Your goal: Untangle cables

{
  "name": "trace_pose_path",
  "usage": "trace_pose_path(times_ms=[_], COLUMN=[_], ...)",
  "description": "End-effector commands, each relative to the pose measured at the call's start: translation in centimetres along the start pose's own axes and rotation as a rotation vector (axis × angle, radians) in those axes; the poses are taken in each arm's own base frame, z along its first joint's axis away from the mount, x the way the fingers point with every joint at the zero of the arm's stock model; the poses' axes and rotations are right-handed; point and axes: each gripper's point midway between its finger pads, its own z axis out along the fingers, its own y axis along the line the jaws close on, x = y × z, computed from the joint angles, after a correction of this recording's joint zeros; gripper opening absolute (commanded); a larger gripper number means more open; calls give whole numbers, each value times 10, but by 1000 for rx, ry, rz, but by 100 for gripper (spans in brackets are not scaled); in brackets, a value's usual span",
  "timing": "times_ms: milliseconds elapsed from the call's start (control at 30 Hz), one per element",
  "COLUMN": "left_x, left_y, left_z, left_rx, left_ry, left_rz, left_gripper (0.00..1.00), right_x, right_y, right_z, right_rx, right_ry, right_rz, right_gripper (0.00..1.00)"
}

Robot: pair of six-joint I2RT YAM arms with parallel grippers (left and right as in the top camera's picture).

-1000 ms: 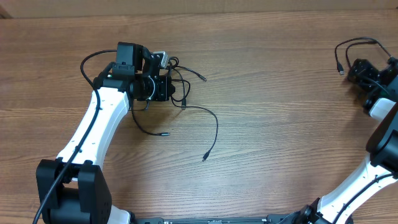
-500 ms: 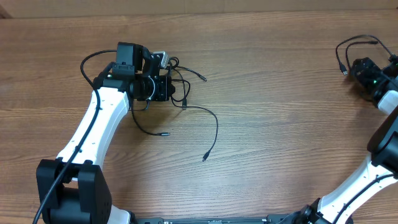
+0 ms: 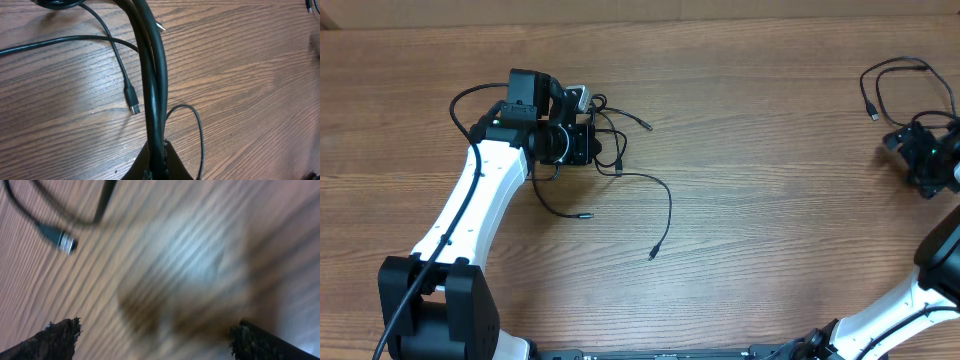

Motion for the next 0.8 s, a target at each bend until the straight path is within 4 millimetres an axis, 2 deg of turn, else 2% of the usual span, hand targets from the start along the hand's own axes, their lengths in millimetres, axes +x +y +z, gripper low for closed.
trace_pose_path(times_ms=[0, 100, 133, 267, 300, 367, 467, 533, 633, 667, 767], left_x=[1, 3, 4, 8, 10, 12, 18, 27, 38, 45, 57], left_y=[-13, -33, -41, -69, -81, -94, -113, -130, -146, -155, -170], left_z=[2, -1, -3, -12, -17, -24, -30, -33, -31, -28, -25], left_rx=[69, 182, 234, 406, 480, 565, 663, 732, 768, 785, 816], left_ry=[8, 13, 14, 12, 7, -2, -15, -23, -11, -1, 10], left_rz=[50, 121, 144, 204, 235, 283, 373, 463, 542, 583, 659], left_gripper=[4, 4, 4, 4, 4, 4, 4, 4, 4, 4, 4], right_x=[-7, 0, 6, 29, 42, 58, 84, 111, 145, 162, 200], right_y=[51, 88, 107, 139, 152, 167, 187, 204, 218, 222, 225], right_z=[-59, -98, -123, -173, -190, -207, -226, -237, -242, -242, -237], right_rx=[-197, -368, -464, -582, -613, -636, -660, -671, -639, -617, -563], right_ry=[-50, -47, -41, -24, -29, -31, -24, -1, 43, 74, 166], right_rz=[-55, -90, -113, -160, -223, -300, -395, -471, -540, -572, -633], right_gripper=[100, 100, 100, 100, 100, 100, 100, 100, 100, 100, 100])
